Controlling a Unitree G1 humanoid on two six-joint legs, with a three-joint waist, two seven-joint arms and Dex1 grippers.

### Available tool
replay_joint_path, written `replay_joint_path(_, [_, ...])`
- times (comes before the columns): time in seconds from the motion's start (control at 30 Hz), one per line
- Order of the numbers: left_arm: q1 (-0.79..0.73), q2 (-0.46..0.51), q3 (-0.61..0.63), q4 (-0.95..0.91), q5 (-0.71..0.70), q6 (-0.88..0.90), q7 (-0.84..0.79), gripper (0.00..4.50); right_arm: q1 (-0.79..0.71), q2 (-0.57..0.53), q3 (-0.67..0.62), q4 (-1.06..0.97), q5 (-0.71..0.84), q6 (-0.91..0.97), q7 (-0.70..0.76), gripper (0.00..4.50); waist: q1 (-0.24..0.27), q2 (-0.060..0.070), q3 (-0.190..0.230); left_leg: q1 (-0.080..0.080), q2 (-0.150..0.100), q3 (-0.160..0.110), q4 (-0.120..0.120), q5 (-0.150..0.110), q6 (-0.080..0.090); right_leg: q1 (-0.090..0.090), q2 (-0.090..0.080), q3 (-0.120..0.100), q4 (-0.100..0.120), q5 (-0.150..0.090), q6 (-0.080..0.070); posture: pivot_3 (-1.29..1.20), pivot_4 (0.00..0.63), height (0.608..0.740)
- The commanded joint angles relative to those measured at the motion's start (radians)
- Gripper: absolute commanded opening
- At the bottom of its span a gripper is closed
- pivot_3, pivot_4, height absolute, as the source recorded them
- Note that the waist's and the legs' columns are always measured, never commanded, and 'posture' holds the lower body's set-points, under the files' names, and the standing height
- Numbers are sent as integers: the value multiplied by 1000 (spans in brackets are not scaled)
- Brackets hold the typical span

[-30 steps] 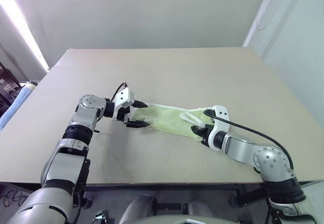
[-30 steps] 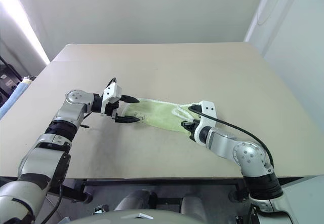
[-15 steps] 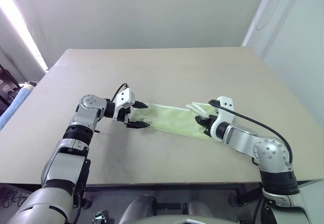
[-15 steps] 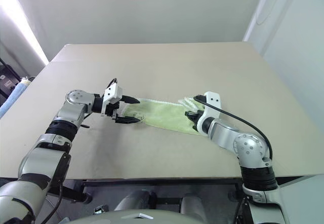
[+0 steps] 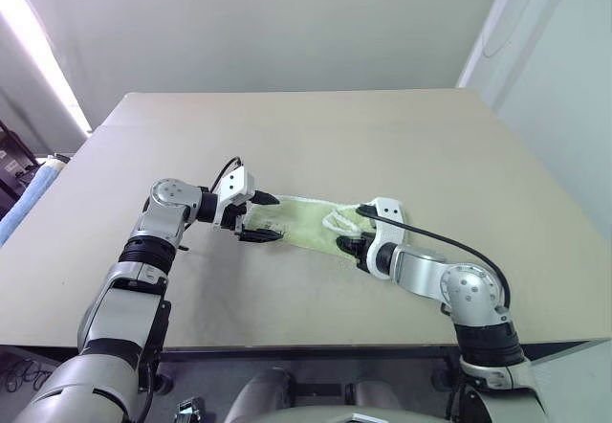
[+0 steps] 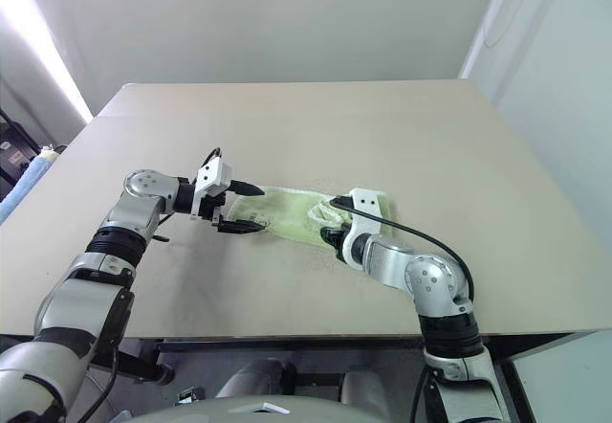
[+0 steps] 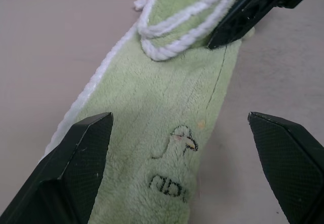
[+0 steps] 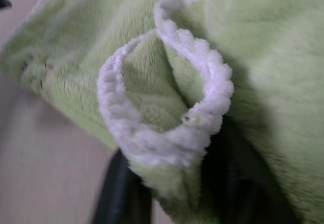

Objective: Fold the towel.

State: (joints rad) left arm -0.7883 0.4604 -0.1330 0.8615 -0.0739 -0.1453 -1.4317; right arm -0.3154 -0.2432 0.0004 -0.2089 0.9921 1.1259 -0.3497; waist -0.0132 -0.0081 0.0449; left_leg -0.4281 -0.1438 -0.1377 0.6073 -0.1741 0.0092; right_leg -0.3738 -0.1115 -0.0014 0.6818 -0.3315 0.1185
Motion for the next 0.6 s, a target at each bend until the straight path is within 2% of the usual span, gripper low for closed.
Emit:
replay_joint_path(0.03, [-20, 13, 12, -13, -7, -11, 4, 4500, -47, 20, -73, -4, -30, -13, -2, 2817, 1, 0, 0, 0, 0, 0, 0, 0, 0, 0, 0, 0, 0, 0, 0, 0, 0, 706])
replay_joint_path(0.2, [-21, 14, 12, -8, -6, -13, 6, 4500, -73, 42, -115, -18, -46, 16, 7, 4461, 1, 0, 0, 0, 0, 0, -1, 0, 0, 0, 0, 0, 0, 0, 0, 0, 0, 706])
replay_joint_path(0.43, [-20, 11, 11, -11, -8, -13, 3, 4500, -41, 58, -57, -54, -79, 86, 79, 4461, -2, 0, 0, 0, 0, 0, -1, 0, 0, -1, 0, 0, 0, 0, 0, 0, 0, 706])
replay_joint_path(0.6, [-24, 11, 11, -4, -7, -10, 1, 4500, -51, 90, -125, -142, -7, 61, 148, 4461, -1, 0, 0, 0, 0, 0, -1, 0, 0, -1, 0, 0, 0, 0, 0, 0, 0, 706])
